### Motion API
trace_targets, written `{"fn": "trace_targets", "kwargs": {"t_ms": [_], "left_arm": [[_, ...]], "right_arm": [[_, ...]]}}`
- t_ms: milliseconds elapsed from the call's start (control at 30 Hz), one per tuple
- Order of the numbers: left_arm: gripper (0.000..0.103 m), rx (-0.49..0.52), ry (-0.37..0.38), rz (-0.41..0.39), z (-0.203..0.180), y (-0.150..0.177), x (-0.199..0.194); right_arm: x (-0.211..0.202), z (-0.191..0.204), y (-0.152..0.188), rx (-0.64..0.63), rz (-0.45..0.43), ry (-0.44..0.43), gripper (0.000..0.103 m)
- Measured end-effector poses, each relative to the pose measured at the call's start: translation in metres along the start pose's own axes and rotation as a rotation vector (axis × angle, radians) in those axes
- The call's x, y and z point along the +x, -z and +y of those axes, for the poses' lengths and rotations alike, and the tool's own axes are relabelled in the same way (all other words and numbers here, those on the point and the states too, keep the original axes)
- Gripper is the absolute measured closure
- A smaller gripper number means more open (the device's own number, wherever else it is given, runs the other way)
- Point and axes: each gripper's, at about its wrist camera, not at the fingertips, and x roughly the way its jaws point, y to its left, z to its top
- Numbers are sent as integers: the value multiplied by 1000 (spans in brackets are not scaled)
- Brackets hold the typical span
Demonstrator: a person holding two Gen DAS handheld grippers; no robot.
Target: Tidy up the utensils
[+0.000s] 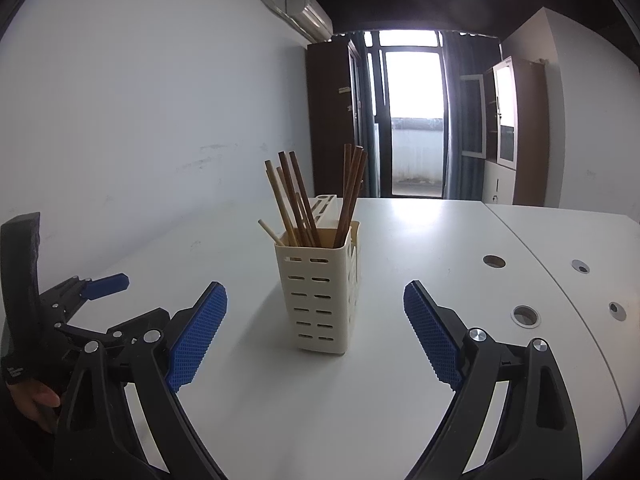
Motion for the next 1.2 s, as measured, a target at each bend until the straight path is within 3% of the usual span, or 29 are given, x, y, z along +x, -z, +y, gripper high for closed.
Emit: {"fn": "trace_targets", "kwargs": {"t_ms": [1200], "left_arm": [[6,19,-2,10,-5,2,4]], "right_arm": [[4,4,2,-9,14,-4,12]]}}
